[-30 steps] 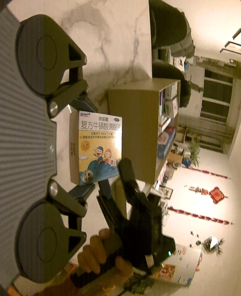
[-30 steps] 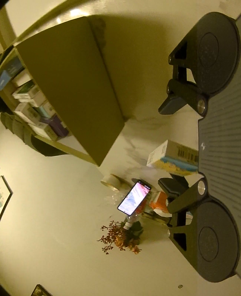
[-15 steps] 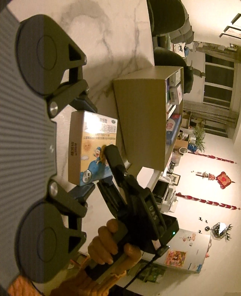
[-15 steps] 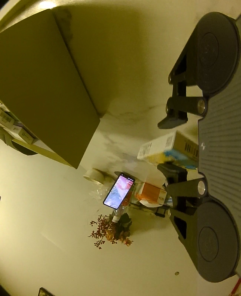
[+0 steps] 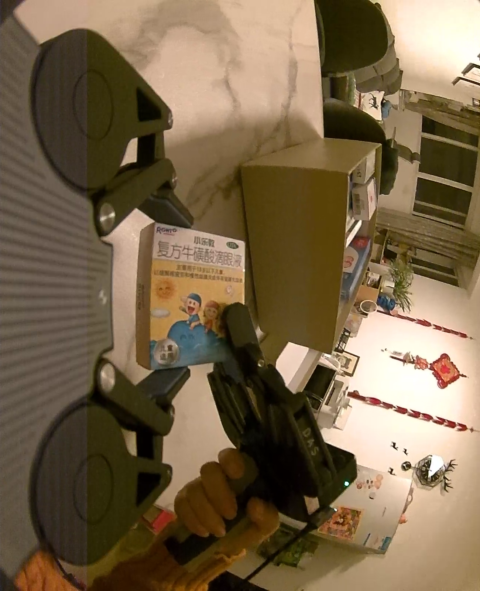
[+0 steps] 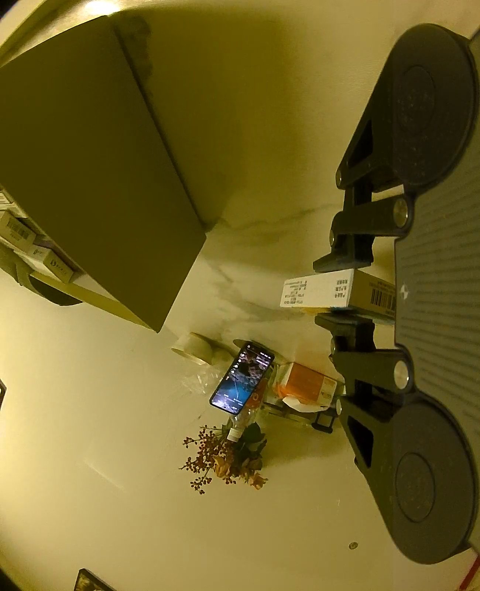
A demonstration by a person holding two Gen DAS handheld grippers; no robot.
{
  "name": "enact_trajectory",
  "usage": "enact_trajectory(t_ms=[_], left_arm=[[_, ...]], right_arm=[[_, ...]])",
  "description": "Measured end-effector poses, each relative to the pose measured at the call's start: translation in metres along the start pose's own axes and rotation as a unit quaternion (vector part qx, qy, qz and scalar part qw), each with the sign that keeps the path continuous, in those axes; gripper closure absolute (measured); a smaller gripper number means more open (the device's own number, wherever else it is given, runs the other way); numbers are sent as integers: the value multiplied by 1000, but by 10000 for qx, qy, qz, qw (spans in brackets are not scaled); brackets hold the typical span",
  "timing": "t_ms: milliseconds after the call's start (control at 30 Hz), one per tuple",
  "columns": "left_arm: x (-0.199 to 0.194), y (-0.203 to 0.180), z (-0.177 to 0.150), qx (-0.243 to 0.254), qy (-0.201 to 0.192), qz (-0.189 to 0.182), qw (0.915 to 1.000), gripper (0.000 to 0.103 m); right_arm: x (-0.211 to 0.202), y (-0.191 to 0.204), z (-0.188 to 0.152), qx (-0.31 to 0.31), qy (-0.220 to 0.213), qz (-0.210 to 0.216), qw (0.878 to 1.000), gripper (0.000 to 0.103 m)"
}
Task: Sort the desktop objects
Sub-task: 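Grasp the yellow-and-blue box with the right gripper while the left gripper releases it, then carry the yellow-and-blue box with the right gripper over the tall box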
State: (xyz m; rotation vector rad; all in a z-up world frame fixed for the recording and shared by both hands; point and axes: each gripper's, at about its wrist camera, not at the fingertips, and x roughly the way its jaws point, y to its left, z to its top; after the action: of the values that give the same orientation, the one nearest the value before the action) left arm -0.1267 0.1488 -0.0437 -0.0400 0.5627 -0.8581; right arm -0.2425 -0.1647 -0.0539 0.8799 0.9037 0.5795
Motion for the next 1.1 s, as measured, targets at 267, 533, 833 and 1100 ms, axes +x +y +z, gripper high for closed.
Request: enact_trajectory(t_ms=[267,533,833,1100], left_arm=[[-1,0,-1,-58,29,71,10000,22],[-1,3,-3,-154,102,132,9997,14],[-4,4,-2,-268,37,215,9994,8],[-4,8,-4,-399,30,318,9987,8]], right_arm=[[0,1,1,-16,-68,-135,9999,81],[-5,-2,3,46,-197,-199,9996,81],[-18,8,9,-71,-383,-223,9990,81],[-35,31,28,-390,-711,-171,9966,81]])
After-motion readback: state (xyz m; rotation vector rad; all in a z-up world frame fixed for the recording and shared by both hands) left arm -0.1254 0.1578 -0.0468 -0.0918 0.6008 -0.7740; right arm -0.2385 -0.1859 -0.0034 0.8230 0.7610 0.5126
